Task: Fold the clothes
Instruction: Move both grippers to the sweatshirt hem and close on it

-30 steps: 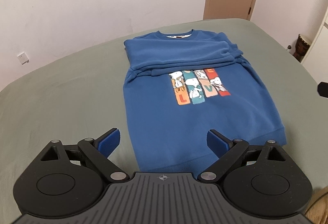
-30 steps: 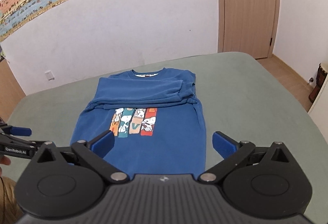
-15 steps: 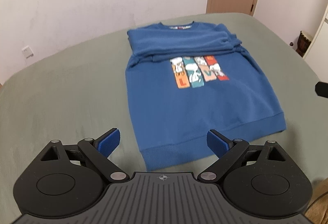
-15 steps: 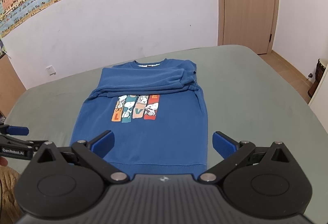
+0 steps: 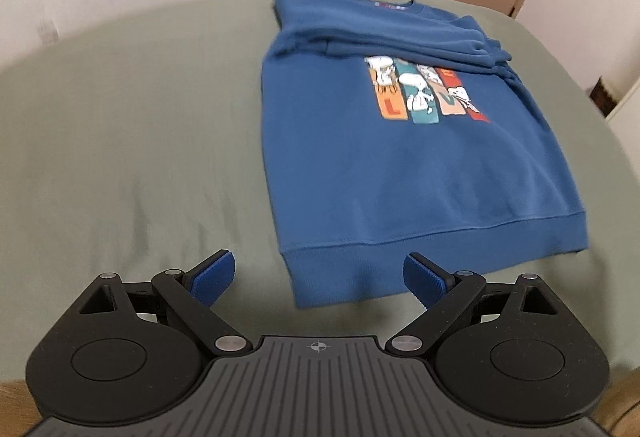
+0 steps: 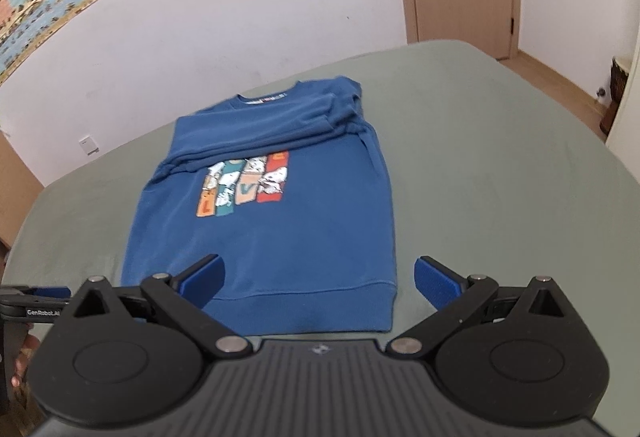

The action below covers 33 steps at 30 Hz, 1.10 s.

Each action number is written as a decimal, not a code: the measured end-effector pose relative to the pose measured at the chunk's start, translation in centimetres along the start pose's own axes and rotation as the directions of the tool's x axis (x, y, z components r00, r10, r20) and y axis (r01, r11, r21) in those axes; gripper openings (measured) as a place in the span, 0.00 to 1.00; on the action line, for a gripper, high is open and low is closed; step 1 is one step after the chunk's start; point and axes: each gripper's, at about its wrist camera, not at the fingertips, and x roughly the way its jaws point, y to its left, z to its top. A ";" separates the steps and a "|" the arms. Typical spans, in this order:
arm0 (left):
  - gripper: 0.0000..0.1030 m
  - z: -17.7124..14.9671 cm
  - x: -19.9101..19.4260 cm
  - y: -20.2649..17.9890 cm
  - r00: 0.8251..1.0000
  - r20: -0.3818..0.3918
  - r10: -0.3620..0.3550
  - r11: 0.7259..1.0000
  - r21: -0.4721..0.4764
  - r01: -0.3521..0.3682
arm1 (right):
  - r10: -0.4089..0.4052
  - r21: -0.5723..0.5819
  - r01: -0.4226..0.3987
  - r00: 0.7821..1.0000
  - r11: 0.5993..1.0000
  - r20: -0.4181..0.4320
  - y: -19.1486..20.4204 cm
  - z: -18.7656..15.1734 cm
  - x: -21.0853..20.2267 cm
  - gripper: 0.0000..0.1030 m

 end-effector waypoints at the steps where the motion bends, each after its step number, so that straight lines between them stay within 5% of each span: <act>1: 0.91 0.0 0.7 0.4 1.000 -0.007 -0.020 1.000 -0.019 0.020 | 0.004 0.011 -0.004 1.000 1.000 -0.007 -0.3 -0.1 0.5 0.99; 11: 0.89 1.2 4.1 4.7 0.983 0.018 -0.183 0.969 -0.164 0.184 | 0.042 0.145 -0.032 0.997 0.989 -0.068 -4.6 -1.2 4.9 0.93; 20: 0.88 0.4 6.7 5.7 0.965 0.006 -0.262 0.946 -0.195 0.258 | 0.057 0.171 -0.042 0.995 0.984 -0.078 -6.2 -1.6 7.3 0.89; 25: 0.88 0.3 7.7 5.9 0.926 0.024 -0.377 0.909 -0.185 0.374 | 0.061 0.208 -0.042 0.995 0.977 -0.083 -7.7 -2.0 9.0 0.82; 33: 0.88 0.3 8.6 6.2 0.900 0.064 -0.431 0.884 -0.171 0.435 | 0.095 0.277 -0.068 0.992 0.959 -0.085 -9.9 -2.9 11.4 0.71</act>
